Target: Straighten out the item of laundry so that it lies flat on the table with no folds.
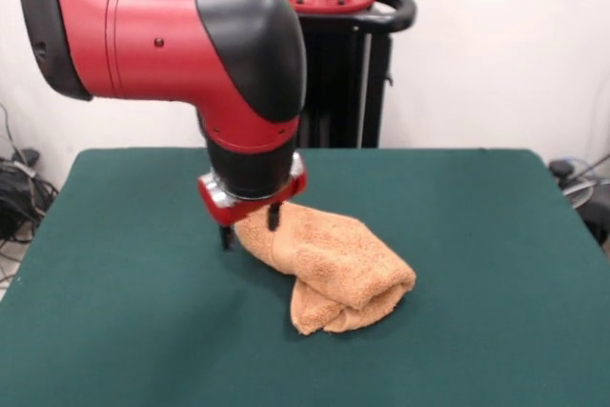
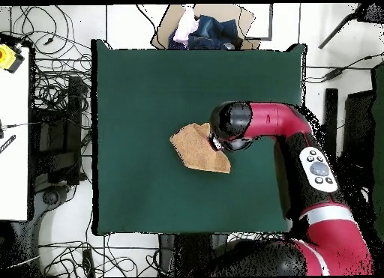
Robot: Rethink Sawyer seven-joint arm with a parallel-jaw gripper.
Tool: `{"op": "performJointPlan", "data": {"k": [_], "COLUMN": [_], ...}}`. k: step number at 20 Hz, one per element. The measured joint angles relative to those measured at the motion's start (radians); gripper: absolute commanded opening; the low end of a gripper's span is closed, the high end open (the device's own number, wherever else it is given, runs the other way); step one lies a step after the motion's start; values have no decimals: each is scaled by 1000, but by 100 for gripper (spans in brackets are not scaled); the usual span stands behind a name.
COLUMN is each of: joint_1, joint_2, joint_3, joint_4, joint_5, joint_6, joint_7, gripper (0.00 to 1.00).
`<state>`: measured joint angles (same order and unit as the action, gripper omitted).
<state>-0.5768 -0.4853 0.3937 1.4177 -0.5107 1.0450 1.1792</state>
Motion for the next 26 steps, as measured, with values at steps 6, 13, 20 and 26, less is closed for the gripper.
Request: {"op": "performJointPlan", "data": {"k": [6,13,20,26], "joint_1": [-1,-4,-3,10], "joint_2": [0,0,0,0], "joint_3": [43,74,74,68], "joint_4": [0,3,17,17], "joint_5": [132,231,234,233], "joint_6": [0,0,0,0], "joint_7": [0,0,0,0], "gripper": [100,100,100,100]}}
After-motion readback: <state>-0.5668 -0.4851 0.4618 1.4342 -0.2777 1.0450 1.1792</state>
